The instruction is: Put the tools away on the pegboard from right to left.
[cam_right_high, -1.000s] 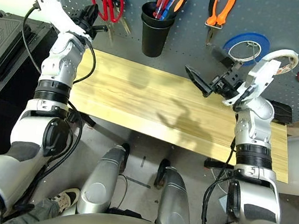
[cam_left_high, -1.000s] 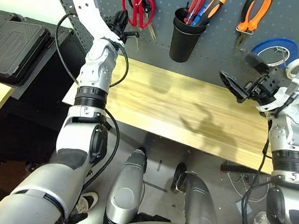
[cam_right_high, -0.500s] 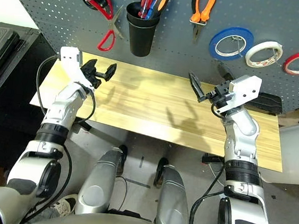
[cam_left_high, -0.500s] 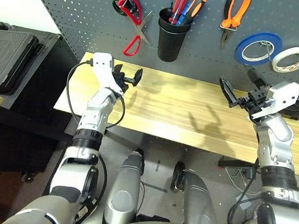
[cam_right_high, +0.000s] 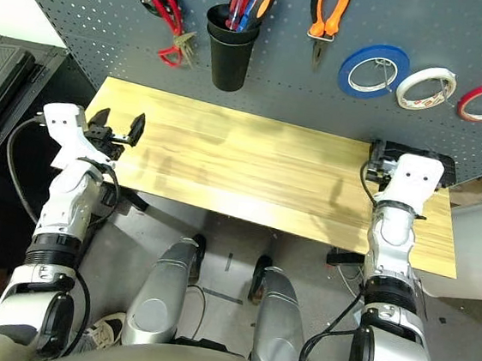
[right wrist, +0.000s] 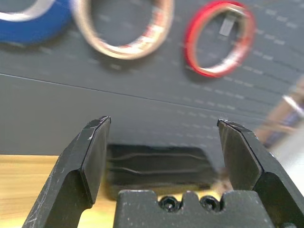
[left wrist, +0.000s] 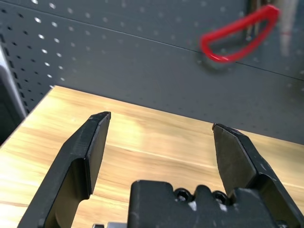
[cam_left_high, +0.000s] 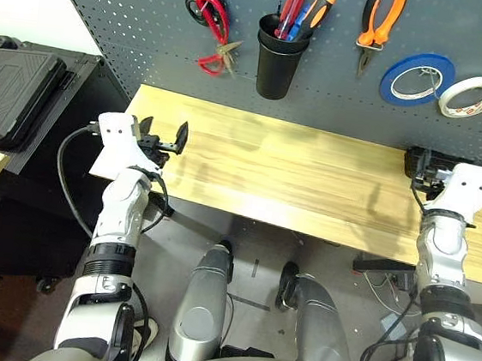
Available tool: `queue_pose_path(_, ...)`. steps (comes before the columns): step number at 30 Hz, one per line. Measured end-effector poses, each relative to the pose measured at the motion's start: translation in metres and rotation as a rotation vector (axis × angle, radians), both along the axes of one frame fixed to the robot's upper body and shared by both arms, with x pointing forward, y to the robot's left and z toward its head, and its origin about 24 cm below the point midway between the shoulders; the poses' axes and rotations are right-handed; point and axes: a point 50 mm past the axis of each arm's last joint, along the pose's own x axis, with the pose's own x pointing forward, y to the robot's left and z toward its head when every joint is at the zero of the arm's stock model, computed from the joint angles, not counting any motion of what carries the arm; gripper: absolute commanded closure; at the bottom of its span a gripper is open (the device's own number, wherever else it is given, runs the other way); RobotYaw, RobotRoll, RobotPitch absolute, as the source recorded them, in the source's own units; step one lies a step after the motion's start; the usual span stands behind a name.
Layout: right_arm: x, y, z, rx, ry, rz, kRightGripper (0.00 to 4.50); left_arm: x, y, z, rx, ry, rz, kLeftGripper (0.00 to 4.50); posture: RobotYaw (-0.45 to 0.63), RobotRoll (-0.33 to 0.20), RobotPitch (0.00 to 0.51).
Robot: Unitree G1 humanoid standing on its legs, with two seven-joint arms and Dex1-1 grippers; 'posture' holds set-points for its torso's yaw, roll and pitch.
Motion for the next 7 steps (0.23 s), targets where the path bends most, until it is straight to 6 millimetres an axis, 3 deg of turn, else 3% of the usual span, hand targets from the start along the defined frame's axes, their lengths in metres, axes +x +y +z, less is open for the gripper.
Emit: queue_pose_path(7,-0.005,-0.015,-0.003,0.001,-0.007,-0.125,0.00,-0.002,0.005,-0.006,0.006,0.011,0.012,0.03,0.21,0.000,0.248)
